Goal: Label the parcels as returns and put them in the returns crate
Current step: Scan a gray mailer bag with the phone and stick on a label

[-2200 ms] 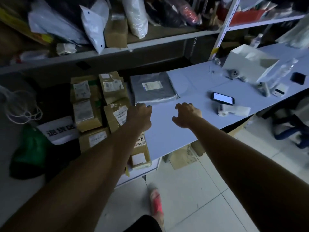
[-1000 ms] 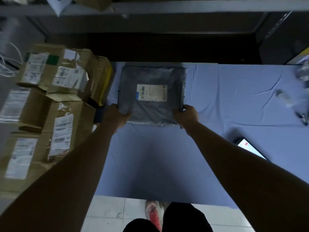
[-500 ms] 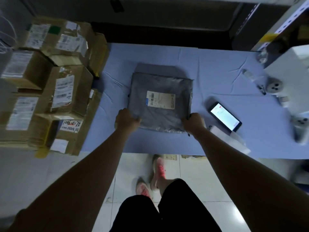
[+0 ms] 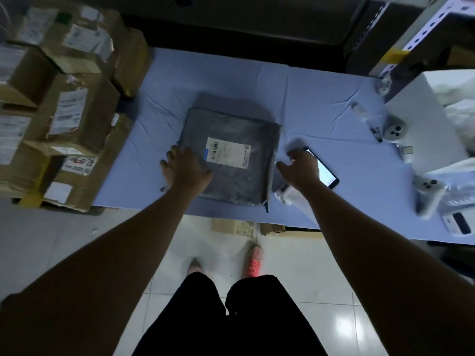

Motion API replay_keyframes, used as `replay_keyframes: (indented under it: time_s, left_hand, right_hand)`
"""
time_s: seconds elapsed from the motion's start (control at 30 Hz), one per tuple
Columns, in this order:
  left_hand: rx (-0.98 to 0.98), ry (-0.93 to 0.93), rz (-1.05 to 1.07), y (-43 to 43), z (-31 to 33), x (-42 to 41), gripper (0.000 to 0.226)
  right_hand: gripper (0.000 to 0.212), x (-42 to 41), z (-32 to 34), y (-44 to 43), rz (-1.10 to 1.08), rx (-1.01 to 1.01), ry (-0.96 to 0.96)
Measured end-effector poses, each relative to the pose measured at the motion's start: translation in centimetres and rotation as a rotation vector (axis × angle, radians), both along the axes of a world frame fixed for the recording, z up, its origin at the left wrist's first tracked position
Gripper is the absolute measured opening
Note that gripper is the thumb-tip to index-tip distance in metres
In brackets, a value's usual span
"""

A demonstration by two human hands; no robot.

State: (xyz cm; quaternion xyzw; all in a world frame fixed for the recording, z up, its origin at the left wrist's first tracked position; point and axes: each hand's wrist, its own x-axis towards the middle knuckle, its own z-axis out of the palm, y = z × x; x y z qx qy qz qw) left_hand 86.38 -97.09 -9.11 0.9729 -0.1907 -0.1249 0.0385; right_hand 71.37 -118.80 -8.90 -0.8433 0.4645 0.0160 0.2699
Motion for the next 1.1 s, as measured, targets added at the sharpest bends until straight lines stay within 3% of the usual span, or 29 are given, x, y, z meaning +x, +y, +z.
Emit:
replay_keyframes:
  time_s: [0.17, 0.3, 0.47, 0.7, 0.87, 1.1]
  left_hand:
    - [-0.113, 0.066, -0.091, -3.5, -1.6, -2.0, 0.079]
    - [-0.034, 0.051, -0.056, -5.1, -2.6, -3.3, 0.096]
    - [-0.042, -0.003, 0.000, -6.3, -2.9, -3.6, 0.105]
    - [-0.077, -0.013, 0.003, -6.1, -2.0, -3.6, 0.092]
    - [-0.039, 0.026, -0.221, -5.1, -1.0, -3.6, 0.065]
    - [0.059, 0.051, -0.398, -3.7, -1.3, -2.7, 0.055]
  right_hand:
    - [0.065, -1.4, -1.6, -5.2, 0.051, -0.053, 0.202]
    - [0.086, -2.2, -3.5, -8.0, 0.080, 0.009, 0.271]
    - [0.087, -2.1, -4.4, -9.7, 0.117, 0.017, 0.309]
    - [0.083, -1.9, -3.4, -10.4, 0.170, 0.038, 0.348]
    - [0.083, 1.1, 0.2, -9.5, 0.009, -0.042, 0.249]
    - [0.077, 5.7, 4.3, -2.6, 0.337, -0.086, 0.120]
